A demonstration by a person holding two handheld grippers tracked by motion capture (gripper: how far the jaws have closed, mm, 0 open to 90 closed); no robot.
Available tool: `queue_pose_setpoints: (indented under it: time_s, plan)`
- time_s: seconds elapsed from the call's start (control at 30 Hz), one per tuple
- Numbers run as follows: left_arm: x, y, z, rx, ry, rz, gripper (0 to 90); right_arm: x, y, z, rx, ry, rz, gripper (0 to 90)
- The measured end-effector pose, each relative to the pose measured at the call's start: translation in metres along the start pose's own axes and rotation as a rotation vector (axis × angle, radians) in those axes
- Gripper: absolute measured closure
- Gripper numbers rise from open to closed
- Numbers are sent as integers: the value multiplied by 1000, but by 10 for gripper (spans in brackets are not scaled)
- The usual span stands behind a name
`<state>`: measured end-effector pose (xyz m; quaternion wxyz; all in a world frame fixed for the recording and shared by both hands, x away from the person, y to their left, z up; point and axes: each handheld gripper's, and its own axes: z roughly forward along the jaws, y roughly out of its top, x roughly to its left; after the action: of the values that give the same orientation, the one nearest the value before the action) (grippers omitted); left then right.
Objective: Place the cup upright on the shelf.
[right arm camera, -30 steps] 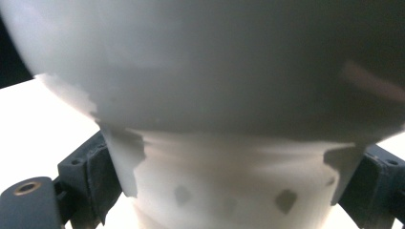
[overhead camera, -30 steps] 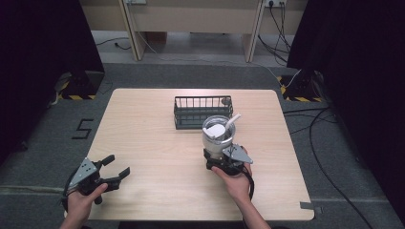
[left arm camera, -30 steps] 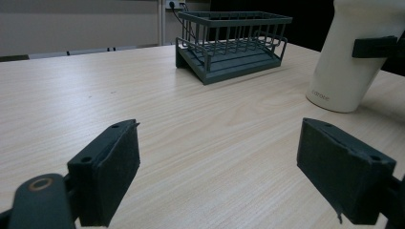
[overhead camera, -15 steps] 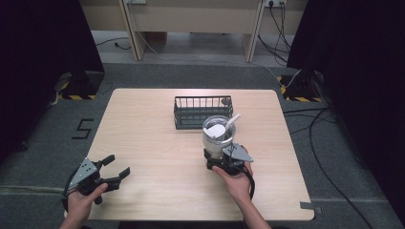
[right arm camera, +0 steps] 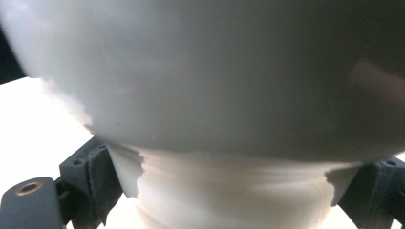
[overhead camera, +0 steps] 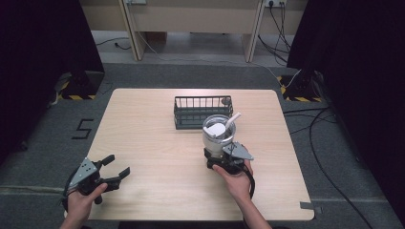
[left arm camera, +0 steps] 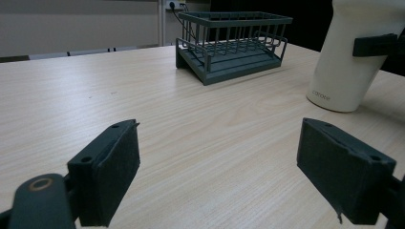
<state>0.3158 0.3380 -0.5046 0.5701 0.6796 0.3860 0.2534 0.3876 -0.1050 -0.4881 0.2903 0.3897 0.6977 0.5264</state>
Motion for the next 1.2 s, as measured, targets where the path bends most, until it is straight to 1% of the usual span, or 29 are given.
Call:
queue_pose_setpoints:
  time_s: [0.17,0.3,0.63,0.8,0.83,0.93,0.97,1.2]
  plan:
    - [0,0,0,0,1,-2,141,-1,1,0,7,2,7,113]
    - [0,0,0,1,2,-1,141,-3,2,0,9,-6,6,113]
    - [0,0,0,1,3,-4,141,-10,13,-1,-4,-18,7,113]
    - [1,0,0,0,2,-5,141,-15,22,-1,-12,-31,3,113]
    - [1,0,0,0,2,-5,141,-15,24,-1,-17,-35,-4,113]
    - [0,0,0,0,2,-5,141,-16,28,-1,-20,-36,3,113]
    - [0,0,0,-1,2,-5,141,-17,30,-1,-23,-38,-3,113]
    - [1,0,0,-2,3,-6,141,-20,44,0,-44,-41,-7,113]
